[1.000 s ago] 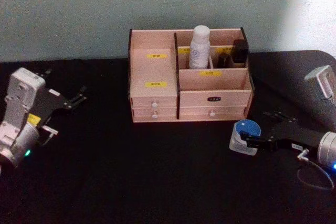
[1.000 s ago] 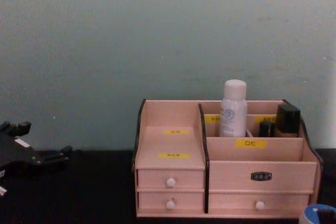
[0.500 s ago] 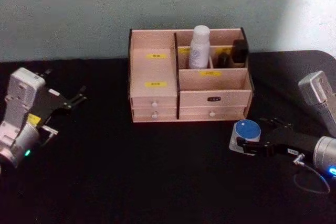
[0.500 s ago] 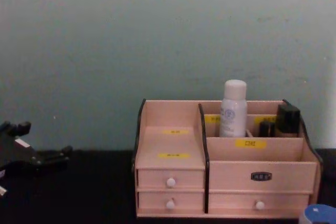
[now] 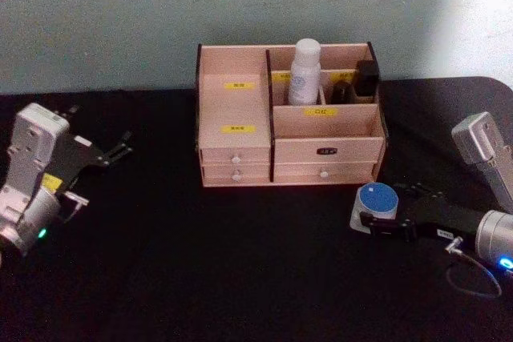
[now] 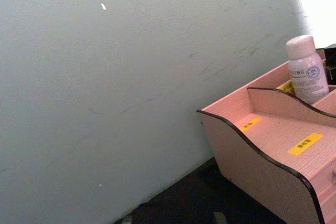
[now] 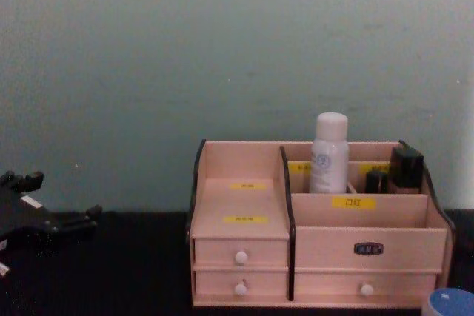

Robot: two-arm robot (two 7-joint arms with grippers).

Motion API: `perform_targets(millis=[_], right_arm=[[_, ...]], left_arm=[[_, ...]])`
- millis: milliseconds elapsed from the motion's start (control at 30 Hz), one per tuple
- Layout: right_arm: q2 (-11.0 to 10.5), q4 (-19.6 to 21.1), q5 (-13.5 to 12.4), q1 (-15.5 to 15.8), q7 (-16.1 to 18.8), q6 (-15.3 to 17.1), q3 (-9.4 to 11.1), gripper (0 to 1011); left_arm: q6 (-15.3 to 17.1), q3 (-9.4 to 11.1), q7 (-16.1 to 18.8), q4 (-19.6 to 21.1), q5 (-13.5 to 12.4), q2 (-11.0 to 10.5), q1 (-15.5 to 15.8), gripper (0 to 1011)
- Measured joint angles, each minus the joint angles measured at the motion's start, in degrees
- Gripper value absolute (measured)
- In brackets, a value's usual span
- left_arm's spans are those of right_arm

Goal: Pick up the facial cleanser and watermelon frost from the table and place them into the tiered storage box.

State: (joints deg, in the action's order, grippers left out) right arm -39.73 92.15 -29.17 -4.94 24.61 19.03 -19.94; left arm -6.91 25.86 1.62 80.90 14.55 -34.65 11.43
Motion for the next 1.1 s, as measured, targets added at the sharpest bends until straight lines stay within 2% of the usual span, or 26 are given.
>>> perform_targets(millis=[1000,1100], right_arm=[[0.5,-0.5,0.8,-0.1,-0.5,-0.1,-0.1,1002],[0.5,-0.5,0.7,-0.1,-0.5,-0.2,-0.1,952]], left_arm=[[0.0,0.0,0.0,0.0,0.0,0.0,0.0,1001],[0.0,0.0,0.0,0.0,0.0,0.0,0.0,1001]])
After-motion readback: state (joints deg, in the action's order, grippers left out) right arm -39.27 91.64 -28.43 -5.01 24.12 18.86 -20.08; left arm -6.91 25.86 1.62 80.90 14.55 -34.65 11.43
